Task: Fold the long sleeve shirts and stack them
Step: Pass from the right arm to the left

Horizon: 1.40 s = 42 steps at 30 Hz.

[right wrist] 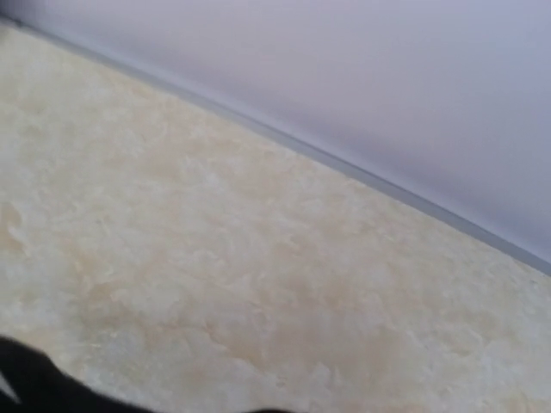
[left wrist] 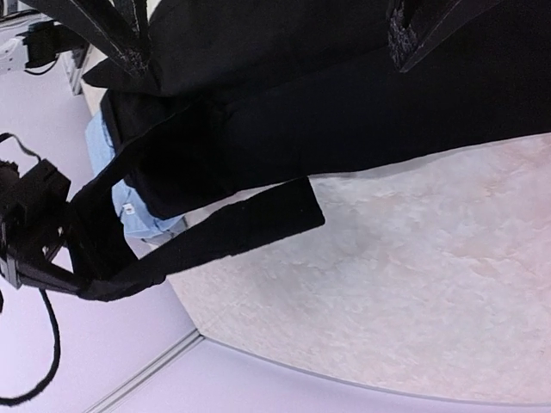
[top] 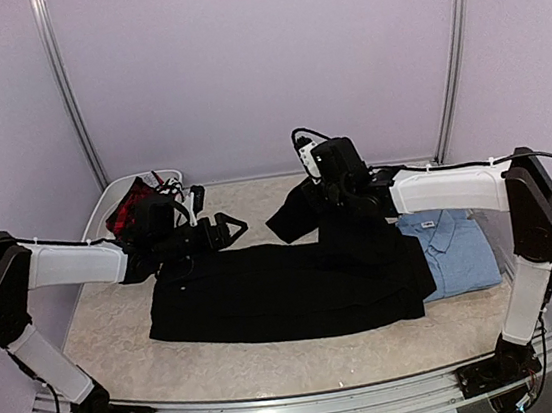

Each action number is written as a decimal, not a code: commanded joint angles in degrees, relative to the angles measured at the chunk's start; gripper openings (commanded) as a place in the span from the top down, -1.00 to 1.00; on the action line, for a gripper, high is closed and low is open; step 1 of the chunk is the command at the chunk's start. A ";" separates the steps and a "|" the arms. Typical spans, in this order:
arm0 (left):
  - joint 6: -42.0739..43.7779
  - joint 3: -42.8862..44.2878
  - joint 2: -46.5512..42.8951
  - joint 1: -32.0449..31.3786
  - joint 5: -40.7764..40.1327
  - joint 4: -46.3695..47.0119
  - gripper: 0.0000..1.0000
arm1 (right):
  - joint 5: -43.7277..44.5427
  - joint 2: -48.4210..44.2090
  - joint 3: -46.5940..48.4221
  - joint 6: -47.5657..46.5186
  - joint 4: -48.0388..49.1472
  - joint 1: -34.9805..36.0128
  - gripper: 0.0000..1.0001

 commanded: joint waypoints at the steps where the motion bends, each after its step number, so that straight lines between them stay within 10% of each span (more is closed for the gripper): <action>1: -12.09 3.95 4.82 -2.57 7.85 9.53 -0.76 | 1.42 -6.21 -9.84 3.37 10.08 1.68 1.00; 12: -33.84 9.22 18.32 -7.28 17.10 26.05 -0.72 | 0.68 -10.96 -19.64 5.95 16.25 2.69 1.00; 42: -49.31 14.87 31.13 -8.11 20.73 35.92 -0.62 | -4.55 -19.21 -36.60 1.68 28.54 7.80 1.00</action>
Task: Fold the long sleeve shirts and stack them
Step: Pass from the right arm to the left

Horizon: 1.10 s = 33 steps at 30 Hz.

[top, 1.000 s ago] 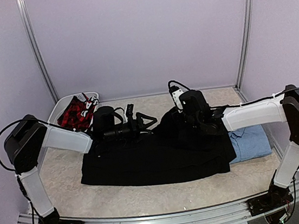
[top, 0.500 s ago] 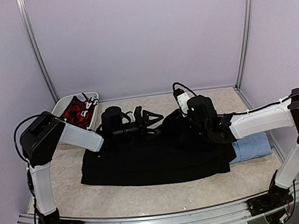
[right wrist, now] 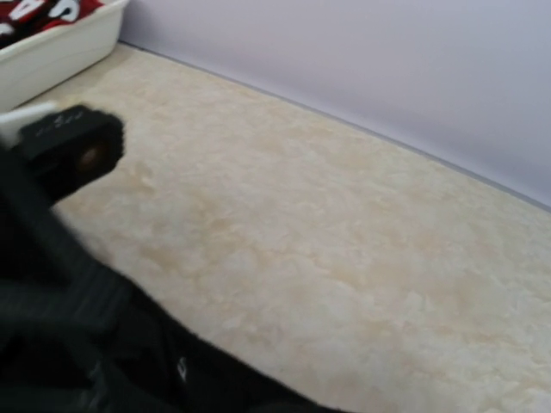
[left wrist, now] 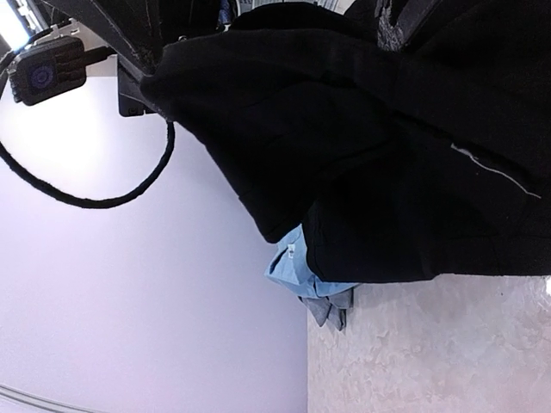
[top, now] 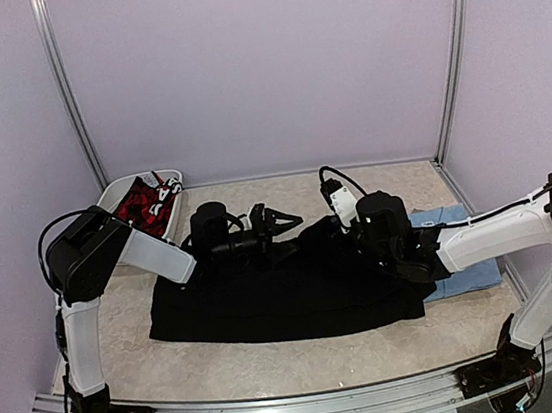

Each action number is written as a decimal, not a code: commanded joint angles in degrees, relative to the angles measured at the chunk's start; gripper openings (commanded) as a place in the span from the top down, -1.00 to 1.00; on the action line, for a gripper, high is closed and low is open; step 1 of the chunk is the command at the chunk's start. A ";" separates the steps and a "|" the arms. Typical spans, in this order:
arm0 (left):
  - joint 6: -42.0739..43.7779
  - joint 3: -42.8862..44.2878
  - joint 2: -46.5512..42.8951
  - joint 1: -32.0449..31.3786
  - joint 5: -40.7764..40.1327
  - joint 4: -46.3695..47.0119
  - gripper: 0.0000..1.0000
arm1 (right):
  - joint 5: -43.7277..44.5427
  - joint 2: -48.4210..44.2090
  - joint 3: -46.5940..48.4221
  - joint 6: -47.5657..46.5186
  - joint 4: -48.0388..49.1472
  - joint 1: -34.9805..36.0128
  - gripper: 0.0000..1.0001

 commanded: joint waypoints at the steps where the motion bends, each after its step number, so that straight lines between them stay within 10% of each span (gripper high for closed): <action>1: -2.10 0.27 1.37 -0.35 1.20 3.73 -0.60 | -1.04 -1.94 -2.68 -0.52 2.61 1.36 1.00; 13: -3.68 -1.83 1.93 -1.23 3.06 5.15 -0.47 | -0.41 -2.10 -6.23 -1.39 5.35 3.99 1.00; 33: -7.04 -4.47 3.64 -1.49 4.24 10.75 0.46 | 1.17 -2.35 -8.14 -0.69 5.10 6.83 1.00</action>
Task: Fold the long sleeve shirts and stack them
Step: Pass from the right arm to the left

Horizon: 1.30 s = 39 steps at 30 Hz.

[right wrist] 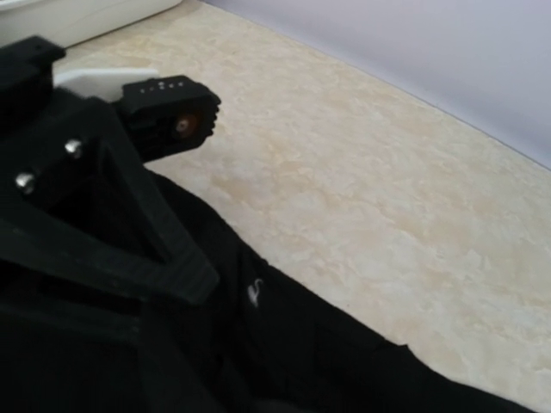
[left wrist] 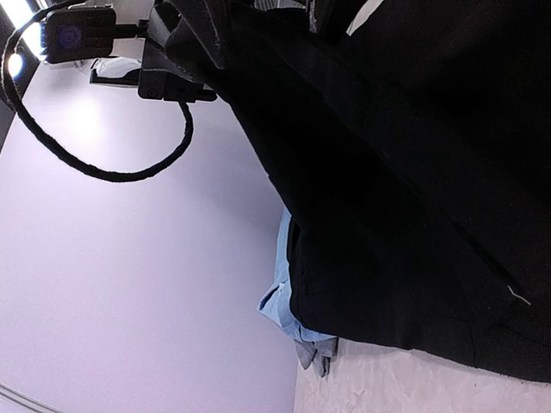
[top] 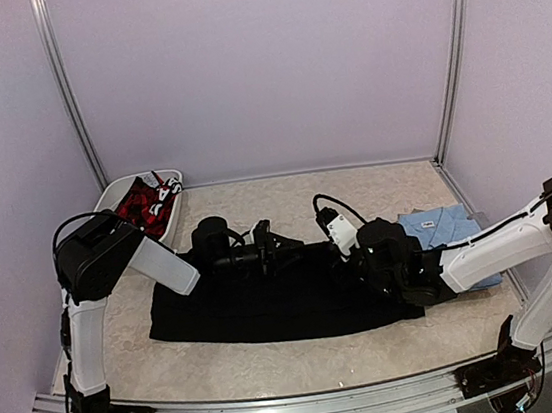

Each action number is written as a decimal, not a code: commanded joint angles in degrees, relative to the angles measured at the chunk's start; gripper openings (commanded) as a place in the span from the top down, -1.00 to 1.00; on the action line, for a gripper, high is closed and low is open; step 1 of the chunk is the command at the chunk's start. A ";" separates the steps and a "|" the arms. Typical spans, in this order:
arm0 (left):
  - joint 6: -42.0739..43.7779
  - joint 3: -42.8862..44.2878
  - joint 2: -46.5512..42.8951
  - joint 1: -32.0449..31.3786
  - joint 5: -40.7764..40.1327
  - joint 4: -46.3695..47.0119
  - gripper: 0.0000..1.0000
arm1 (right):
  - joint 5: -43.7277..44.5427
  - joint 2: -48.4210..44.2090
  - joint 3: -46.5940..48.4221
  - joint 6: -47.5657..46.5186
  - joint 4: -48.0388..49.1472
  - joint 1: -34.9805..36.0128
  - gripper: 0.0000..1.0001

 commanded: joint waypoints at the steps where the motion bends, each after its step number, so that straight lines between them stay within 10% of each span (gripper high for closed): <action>1: 0.26 -0.67 0.50 -0.53 0.67 2.24 0.50 | 0.58 -1.55 -0.85 0.66 0.79 1.16 1.00; 13: 5.73 -0.27 -2.60 0.24 0.33 -1.44 1.00 | -3.25 -2.66 -0.67 4.68 -3.56 1.35 0.98; 27: 34.78 20.66 -9.30 4.29 -1.45 -30.30 1.00 | -5.18 -6.81 4.21 9.40 -15.20 0.91 -0.60; 39: 50.59 33.80 -10.30 5.09 1.60 -38.82 1.00 | -5.67 -22.58 0.70 11.04 -17.88 -0.62 -0.76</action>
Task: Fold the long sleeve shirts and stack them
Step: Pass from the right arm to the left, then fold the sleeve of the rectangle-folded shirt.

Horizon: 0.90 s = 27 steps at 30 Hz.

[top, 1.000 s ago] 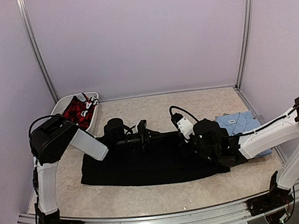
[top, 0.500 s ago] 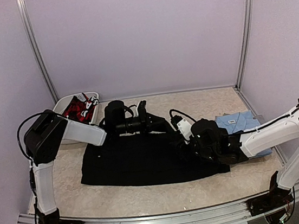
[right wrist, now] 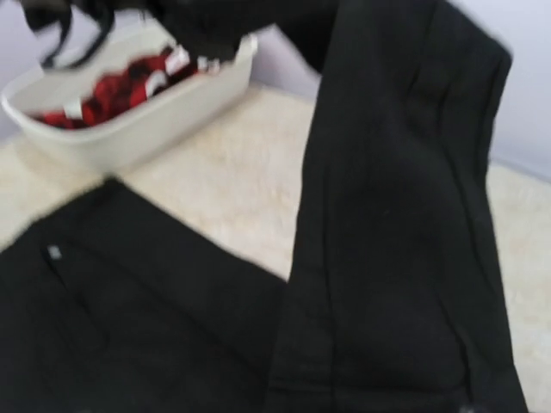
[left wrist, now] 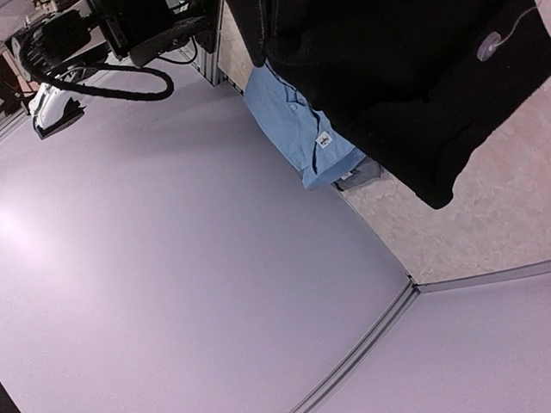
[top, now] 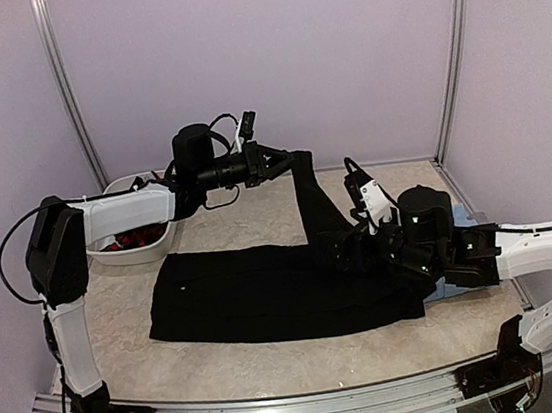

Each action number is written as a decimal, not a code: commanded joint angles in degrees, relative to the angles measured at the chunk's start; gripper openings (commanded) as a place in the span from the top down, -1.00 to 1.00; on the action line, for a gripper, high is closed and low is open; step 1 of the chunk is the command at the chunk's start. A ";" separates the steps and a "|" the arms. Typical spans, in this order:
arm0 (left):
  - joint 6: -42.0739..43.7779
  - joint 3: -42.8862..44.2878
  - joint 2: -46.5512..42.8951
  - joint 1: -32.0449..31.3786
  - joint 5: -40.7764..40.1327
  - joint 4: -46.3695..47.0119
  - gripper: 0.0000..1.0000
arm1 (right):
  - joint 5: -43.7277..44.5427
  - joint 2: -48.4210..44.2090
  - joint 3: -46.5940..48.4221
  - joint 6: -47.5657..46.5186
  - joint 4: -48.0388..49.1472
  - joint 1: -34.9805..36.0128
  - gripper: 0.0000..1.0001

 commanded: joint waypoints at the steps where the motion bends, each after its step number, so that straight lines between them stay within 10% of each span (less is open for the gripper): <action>1: 6.38 5.08 -1.00 -0.17 1.72 -4.82 1.00 | 1.60 -4.81 -1.86 1.92 -2.35 -1.61 -0.76; 27: 18.27 -3.80 -14.80 -14.15 -50.45 -27.94 1.00 | -0.09 2.56 0.64 7.83 -9.79 -11.80 -0.75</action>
